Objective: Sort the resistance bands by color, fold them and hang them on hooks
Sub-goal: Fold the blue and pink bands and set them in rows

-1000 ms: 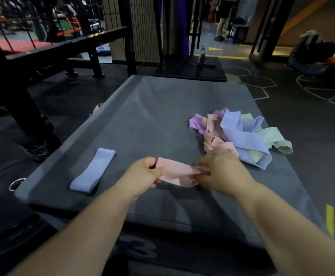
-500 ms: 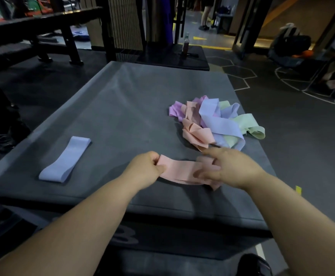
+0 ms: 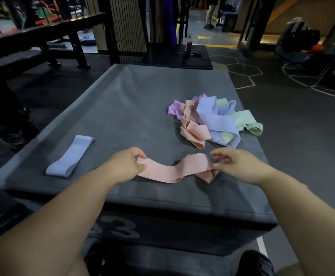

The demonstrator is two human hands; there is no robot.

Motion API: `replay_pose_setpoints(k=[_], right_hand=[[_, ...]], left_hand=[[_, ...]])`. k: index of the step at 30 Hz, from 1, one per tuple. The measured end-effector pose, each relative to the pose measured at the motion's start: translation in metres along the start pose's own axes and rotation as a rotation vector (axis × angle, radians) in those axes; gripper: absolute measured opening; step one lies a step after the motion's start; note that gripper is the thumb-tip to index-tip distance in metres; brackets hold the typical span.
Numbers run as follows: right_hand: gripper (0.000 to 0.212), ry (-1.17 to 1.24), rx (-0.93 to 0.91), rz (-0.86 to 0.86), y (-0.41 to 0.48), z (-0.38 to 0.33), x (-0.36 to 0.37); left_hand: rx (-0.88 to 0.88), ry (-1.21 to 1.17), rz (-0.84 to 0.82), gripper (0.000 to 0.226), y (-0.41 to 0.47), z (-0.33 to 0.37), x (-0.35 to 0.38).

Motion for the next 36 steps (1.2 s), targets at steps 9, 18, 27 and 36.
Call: replay_pose_setpoints(k=[9,18,27,36], right_hand=[[0.018,-0.138,0.067,0.026,0.009,-0.005,0.013],[0.01,0.075,0.063,0.103,0.013,-0.011,0.018],[0.023,0.149,0.105,0.169,0.005,-0.007,-0.007],[0.036,-0.113,0.144,0.076,-0.004,0.0,-0.007]], left_hand=[[-0.021,-0.168,0.089,0.02,0.0,-0.028,0.007],[0.02,-0.213,0.09,0.019,0.015,-0.034,0.006],[0.026,-0.238,0.087,0.021,0.022,-0.03,0.004],[0.051,-0.156,0.083,0.021,0.022,-0.022,0.016]])
Point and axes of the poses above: each hand's wrist, its own y-axis towards the middle knuckle, its own x-axis out of the palm, z = x × y, the point moved 1 cm from there along y, towards the middle knuckle, and after that the axes turned 9 degrees about -z, right-handed, at the moved point
